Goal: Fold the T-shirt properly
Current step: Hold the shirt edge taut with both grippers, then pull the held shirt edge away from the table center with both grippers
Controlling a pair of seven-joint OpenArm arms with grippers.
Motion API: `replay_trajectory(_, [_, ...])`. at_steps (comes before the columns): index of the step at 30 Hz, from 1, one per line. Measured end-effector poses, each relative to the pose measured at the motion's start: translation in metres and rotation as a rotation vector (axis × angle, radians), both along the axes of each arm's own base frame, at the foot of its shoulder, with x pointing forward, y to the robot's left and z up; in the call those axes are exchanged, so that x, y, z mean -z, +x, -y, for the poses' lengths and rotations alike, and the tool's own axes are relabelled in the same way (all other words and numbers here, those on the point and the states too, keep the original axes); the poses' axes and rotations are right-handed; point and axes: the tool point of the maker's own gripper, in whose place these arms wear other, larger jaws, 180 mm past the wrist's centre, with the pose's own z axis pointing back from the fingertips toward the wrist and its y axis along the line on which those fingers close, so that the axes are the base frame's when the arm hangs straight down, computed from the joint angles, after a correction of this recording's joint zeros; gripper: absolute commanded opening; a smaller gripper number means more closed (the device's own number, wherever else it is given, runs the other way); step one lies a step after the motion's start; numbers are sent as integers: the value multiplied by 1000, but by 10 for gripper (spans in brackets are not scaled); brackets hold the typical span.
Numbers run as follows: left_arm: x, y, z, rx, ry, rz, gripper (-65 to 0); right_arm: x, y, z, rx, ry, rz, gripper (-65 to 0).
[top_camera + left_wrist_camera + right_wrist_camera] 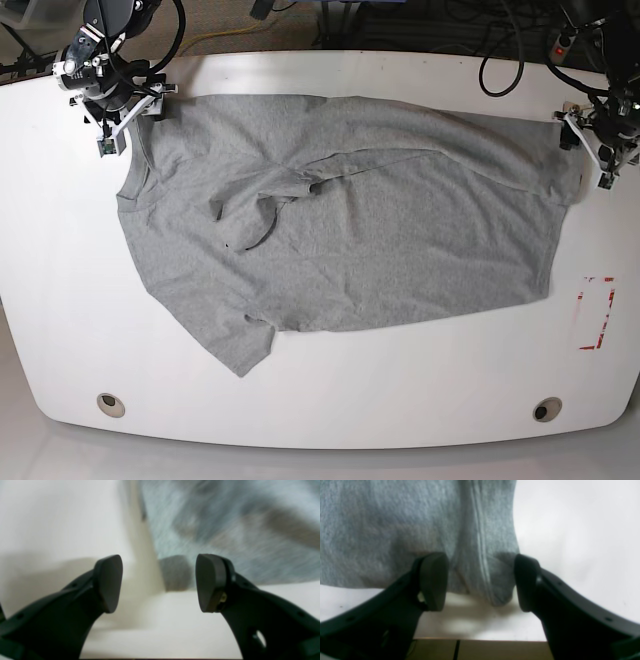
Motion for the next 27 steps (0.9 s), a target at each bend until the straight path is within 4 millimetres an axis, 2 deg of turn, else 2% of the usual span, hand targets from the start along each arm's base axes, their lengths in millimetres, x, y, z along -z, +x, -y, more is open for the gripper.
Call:
replay_trajectory(2, [10,-5,-1,-13,-21,-25,-222,3,2,-1,4,15,9,-250])
replay_trajectory(5, [14,-4,0,-29,-58,-8,-225,3,5,-1,5,22,18,-258])
replay_trajectory(7, [15,-3,-1,-31,-61,-9,-261,4,7,-1,6,26,19,-304])
replay_trajectory(9, [15,-3,0,-33,-63,-8,-342,4,8,-1,9,26,21,-393])
replay_trajectory(10, [15,-3,0,-33,-66,-7,-417,3,8,-1,9,26,26,-468])
replay_trajectory(13, [17,-3,3,-30,-76,-5,-600,3,9,-2,9,36,32,-617])
replay_trajectory(14, [17,-2,4,-28,-79,-4,-639,3,10,-3,9,39,35,-639])
replay_trajectory(20, [18,-4,4,-28,-78,-8,-649,1,1,-6,-6,23,17,-648])
replay_trajectory(23, [20,-17,-1,-45,-75,-21,-647,-2,-11,-5,-13,4,-5,-648])
replay_trajectory(27, [18,-45,-16,-86,-48,-48,-646,-3,-28,-3,-21,-20,-41,-648])
